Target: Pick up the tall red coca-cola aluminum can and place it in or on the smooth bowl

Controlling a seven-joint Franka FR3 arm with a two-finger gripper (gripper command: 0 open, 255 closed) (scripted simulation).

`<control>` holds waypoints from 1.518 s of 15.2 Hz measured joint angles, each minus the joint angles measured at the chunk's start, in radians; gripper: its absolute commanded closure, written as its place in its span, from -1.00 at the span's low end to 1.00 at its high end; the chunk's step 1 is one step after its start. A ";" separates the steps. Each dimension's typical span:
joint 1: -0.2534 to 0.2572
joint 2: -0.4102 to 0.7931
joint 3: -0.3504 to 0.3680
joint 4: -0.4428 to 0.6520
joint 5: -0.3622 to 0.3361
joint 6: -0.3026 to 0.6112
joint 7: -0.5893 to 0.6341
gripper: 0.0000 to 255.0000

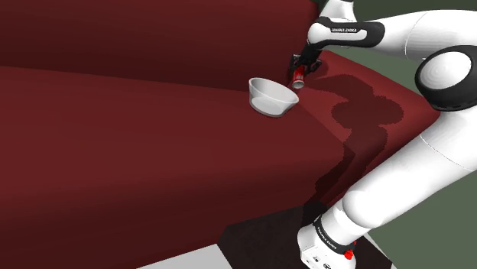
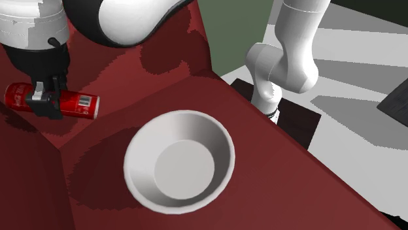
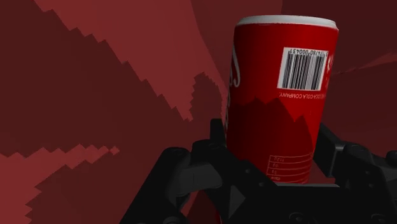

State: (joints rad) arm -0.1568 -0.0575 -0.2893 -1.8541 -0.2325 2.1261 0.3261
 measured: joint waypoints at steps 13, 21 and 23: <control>0.004 0.014 0.004 0.191 0.022 -0.174 -0.036 1.00; 0.026 -0.022 0.029 0.235 0.005 -0.261 -0.006 1.00; 0.045 -0.067 0.057 0.188 -0.019 -0.269 0.043 1.00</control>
State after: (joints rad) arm -0.1120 -0.1242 -0.2326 -1.6664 -0.2511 1.8573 0.3690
